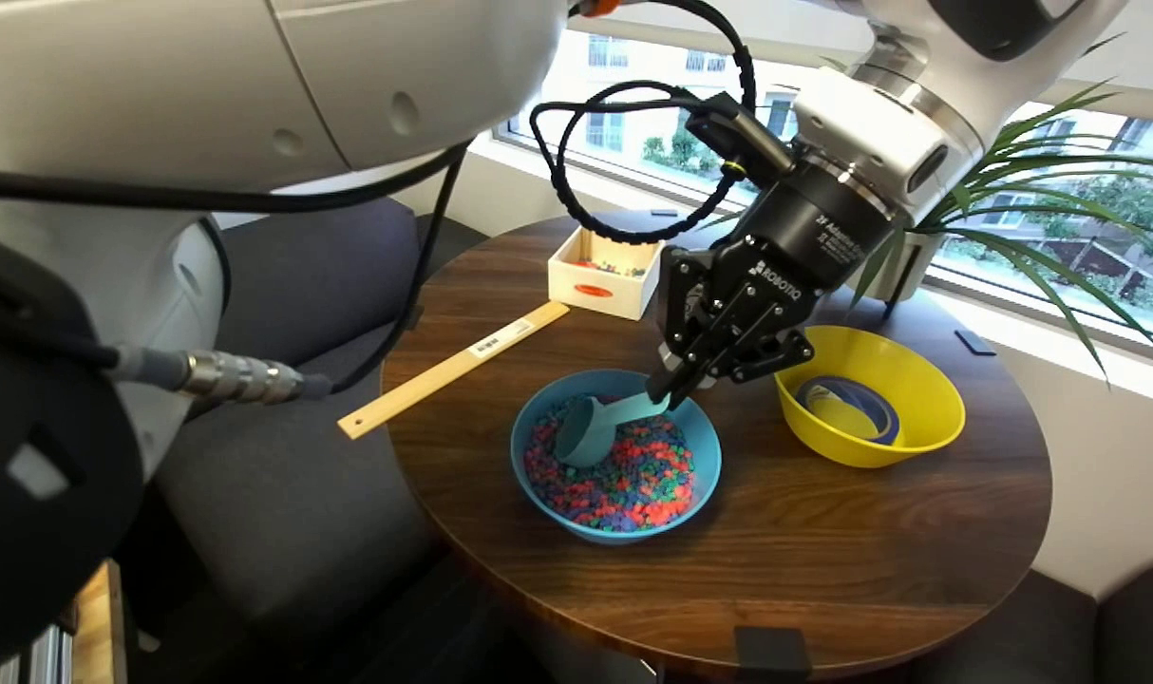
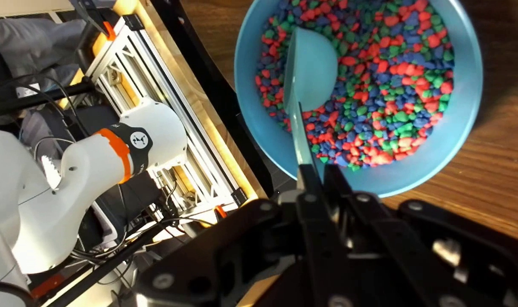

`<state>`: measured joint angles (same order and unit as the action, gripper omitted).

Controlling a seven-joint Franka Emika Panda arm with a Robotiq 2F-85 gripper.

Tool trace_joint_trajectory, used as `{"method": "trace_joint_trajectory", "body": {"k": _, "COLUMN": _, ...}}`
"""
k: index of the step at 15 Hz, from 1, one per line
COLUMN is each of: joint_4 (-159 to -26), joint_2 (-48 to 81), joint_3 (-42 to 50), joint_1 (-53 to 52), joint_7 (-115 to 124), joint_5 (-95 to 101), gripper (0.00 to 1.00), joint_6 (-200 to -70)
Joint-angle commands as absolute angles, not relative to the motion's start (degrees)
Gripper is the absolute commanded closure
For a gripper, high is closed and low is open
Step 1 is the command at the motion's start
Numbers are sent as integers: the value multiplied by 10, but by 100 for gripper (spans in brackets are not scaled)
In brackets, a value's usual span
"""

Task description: Put the scooper in the bowl

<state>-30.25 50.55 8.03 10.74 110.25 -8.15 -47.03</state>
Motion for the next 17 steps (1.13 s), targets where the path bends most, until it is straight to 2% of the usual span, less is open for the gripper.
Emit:
{"method": "trace_joint_trajectory", "body": {"k": 1, "joint_4": -268, "joint_2": 531, "joint_3": 68, "joint_1": 123, "joint_7": 1156, "joint_5": -98, "gripper": 60, "joint_6": -492}}
{"method": "trace_joint_trajectory", "body": {"k": 6, "joint_4": -209, "joint_2": 549, "joint_3": 60, "joint_1": 130, "joint_7": 1181, "joint_5": -97, "gripper": 23, "joint_6": -491}}
{"method": "trace_joint_trajectory", "body": {"k": 7, "joint_4": -264, "joint_2": 509, "joint_3": 59, "joint_1": 124, "joint_7": 1179, "joint_5": -91, "gripper": 15, "joint_6": -518}}
{"method": "trace_joint_trajectory", "body": {"k": 9, "joint_4": -262, "joint_2": 493, "joint_3": 52, "joint_1": 123, "joint_7": 1170, "joint_5": -91, "gripper": 1, "joint_6": -512}}
{"method": "trace_joint_trajectory", "body": {"k": 12, "joint_4": -265, "joint_2": 455, "joint_3": 40, "joint_1": 123, "joint_7": 1150, "joint_5": -93, "gripper": 0, "joint_6": -481}}
{"method": "trace_joint_trajectory", "body": {"k": 17, "joint_4": -291, "joint_2": 437, "joint_3": 43, "joint_1": 118, "joint_7": 1148, "joint_5": -78, "gripper": 0, "joint_6": -503}}
